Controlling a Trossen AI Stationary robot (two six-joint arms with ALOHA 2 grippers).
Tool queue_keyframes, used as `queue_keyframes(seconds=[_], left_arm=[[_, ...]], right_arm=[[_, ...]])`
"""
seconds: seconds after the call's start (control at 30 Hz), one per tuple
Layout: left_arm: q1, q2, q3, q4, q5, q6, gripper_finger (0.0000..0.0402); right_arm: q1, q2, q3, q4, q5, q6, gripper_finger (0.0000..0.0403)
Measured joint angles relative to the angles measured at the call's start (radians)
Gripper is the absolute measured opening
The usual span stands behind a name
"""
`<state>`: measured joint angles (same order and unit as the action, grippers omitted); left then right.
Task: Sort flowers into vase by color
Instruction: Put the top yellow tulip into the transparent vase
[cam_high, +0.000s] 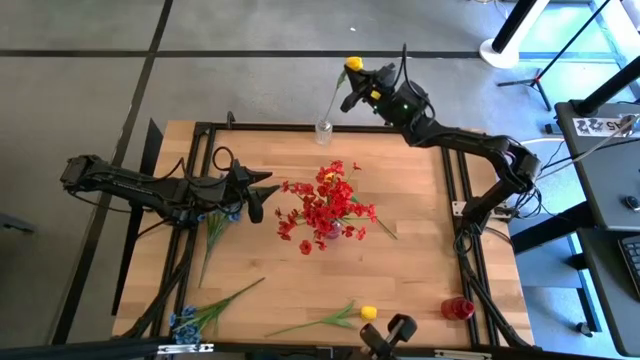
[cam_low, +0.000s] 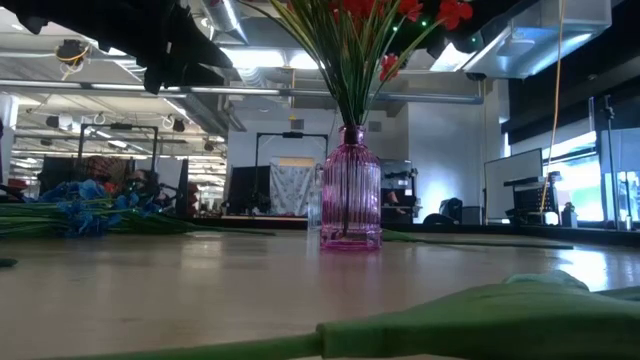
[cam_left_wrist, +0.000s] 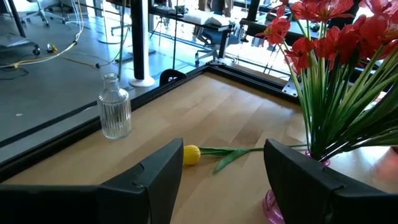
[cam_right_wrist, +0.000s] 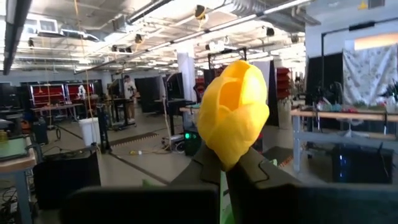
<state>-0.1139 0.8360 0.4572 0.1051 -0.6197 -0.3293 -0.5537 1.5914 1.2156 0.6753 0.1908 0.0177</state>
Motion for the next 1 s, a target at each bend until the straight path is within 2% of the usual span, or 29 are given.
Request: queue_keyframes(seconds=[0.23,0.77,1.0], left_arm=[[0.000,0.000,0.000,0.000,0.000,-0.002,0.0218],[0.000,0.000,0.000,0.000,0.000,-0.003,0.0218],[0.000,0.000,0.000,0.000,0.000,-0.002,0.0218]], right_arm=[[0.004,-0.001,0.000,0.036,0.020,-0.026,0.0005],[0.005,0.001,0.000,-0.024,0.018,-0.024,0.0005],[0.005,0.003,0.000,-0.170,-0.025,-0.023,0.0006]])
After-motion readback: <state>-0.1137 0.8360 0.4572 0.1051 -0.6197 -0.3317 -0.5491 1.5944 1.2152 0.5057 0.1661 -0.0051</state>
